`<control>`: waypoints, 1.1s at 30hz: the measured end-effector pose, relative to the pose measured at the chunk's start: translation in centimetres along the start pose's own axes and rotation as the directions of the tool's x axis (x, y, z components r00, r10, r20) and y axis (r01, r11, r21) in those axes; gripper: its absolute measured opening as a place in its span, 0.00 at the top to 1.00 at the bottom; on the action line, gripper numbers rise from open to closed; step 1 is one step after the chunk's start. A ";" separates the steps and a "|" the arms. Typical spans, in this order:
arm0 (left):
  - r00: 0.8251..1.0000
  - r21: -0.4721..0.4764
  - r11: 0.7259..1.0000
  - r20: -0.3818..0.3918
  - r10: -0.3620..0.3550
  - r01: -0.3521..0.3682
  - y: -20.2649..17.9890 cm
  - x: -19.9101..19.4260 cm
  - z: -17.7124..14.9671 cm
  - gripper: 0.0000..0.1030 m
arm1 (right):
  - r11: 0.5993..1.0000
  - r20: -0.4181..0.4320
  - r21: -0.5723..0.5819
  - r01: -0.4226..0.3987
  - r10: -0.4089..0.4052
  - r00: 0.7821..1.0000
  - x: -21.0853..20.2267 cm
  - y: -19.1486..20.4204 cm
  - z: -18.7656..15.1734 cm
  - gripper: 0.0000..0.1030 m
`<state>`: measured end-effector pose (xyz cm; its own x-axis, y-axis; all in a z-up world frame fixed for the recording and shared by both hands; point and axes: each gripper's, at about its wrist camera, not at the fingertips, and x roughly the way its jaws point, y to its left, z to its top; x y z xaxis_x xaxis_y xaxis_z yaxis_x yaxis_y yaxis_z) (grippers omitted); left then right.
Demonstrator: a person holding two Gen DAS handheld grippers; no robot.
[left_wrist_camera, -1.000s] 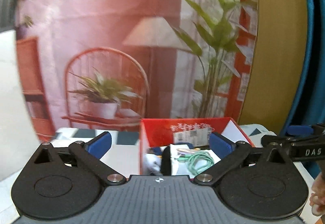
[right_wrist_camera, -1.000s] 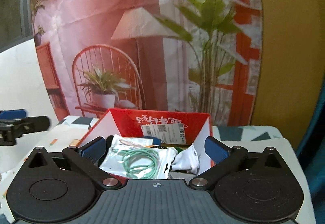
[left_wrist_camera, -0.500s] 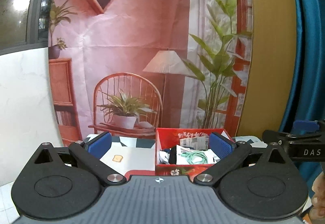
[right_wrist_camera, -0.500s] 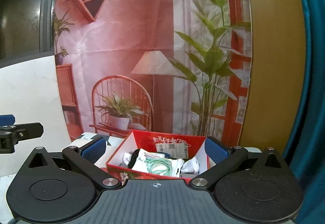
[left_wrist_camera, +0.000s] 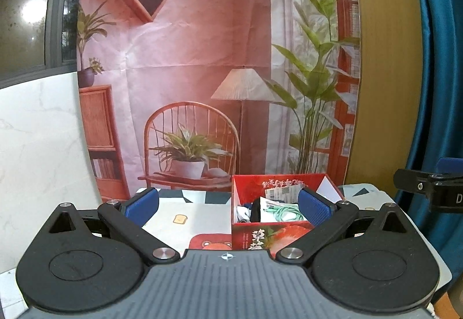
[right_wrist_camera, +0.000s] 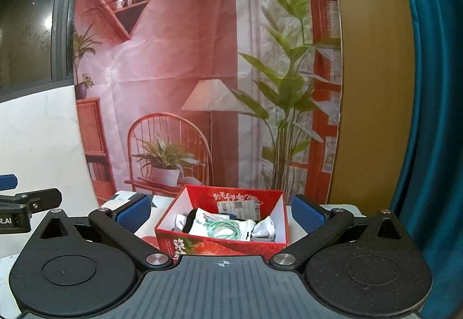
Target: Organize soft objects
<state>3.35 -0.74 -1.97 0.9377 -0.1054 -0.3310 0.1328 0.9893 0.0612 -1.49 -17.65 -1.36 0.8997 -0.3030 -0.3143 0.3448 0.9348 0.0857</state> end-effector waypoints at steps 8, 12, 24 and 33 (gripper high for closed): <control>1.000 0.001 1.000 0.001 -0.011 0.011 0.2 -0.3 -0.1 0.00 | 1.000 -0.003 -0.001 -0.001 0.001 1.000 0.0 0.1 -0.2 0.00; 1.000 -0.001 1.000 -0.002 -0.012 0.012 0.4 -0.3 0.0 0.00 | 1.000 -0.002 -0.002 0.000 0.000 1.000 0.0 0.1 -0.1 0.00; 1.000 -0.006 1.000 0.005 -0.004 0.004 0.7 -0.3 0.2 0.00 | 1.000 -0.006 0.005 0.006 -0.006 1.000 -0.1 -0.1 0.0 0.00; 1.000 -0.008 1.000 0.000 0.002 -0.002 0.4 -0.4 0.2 0.00 | 1.000 -0.010 0.007 0.013 -0.013 1.000 -0.1 -0.3 0.0 0.00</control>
<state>3.09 -0.33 -1.64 0.9381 -0.1030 -0.3308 0.1279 0.9903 0.0542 -1.71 -17.86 -1.32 0.8923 -0.3132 -0.3251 0.3585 0.9293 0.0887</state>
